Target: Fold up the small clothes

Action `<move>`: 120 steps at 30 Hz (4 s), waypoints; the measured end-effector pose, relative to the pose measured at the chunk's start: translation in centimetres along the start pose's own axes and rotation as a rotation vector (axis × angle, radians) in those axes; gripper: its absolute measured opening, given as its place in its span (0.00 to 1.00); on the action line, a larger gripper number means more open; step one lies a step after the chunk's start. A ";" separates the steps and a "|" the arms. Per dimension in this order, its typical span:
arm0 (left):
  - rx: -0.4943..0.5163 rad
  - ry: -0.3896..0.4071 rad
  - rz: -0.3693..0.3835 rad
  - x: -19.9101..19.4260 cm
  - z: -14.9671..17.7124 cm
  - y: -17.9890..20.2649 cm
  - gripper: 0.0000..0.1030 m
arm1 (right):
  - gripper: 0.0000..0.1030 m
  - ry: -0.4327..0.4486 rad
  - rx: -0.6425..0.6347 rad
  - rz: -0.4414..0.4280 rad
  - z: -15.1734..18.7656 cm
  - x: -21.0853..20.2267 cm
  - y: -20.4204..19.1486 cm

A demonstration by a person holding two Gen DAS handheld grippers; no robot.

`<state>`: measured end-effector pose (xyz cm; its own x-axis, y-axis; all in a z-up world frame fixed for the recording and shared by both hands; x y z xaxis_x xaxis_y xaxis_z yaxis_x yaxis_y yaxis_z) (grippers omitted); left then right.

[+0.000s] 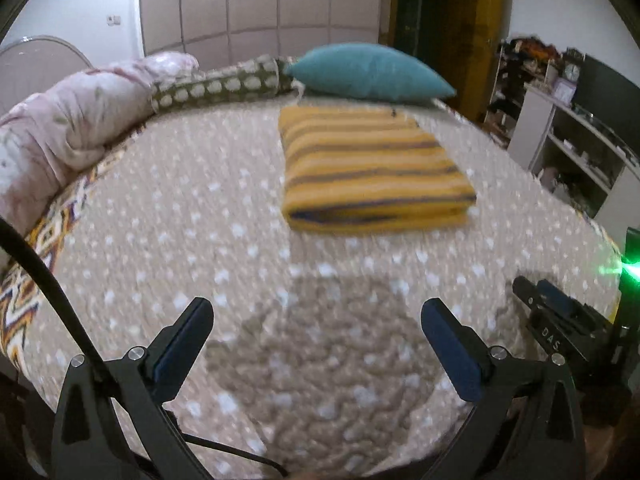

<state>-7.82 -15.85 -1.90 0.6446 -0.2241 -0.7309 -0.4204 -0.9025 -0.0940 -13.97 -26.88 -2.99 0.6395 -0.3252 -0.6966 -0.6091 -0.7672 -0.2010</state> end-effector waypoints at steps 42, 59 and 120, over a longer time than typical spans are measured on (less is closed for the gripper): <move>-0.074 -0.133 0.101 2.8 2.8 1.4 1.00 | 0.54 0.082 -0.106 0.114 0.5 0.2 -0.4; -0.070 -0.133 0.085 2.8 3.0 1.1 1.00 | 0.55 0.082 -0.107 0.115 0.6 0.3 -0.5; -0.067 -0.172 0.065 3.9 3.8 1.1 1.00 | 0.62 0.083 -0.154 0.090 0.4 1.0 -1.1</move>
<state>-8.24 -16.30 -7.42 0.4959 -0.2218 -0.8395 -0.4104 -0.9119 -0.0015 -12.86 -26.13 -3.70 0.6264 -0.4357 -0.6464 -0.5907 -0.8064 -0.0288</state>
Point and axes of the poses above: each gripper's, at about its wrist camera, not at the fingertips, and x roughly the way its jaws point, y to its right, z to its underside, the point moved 9 cm from there along x, roughly the way its jaws point, and after that the axes turned 10 degrees about x, right-handed, at the moved point
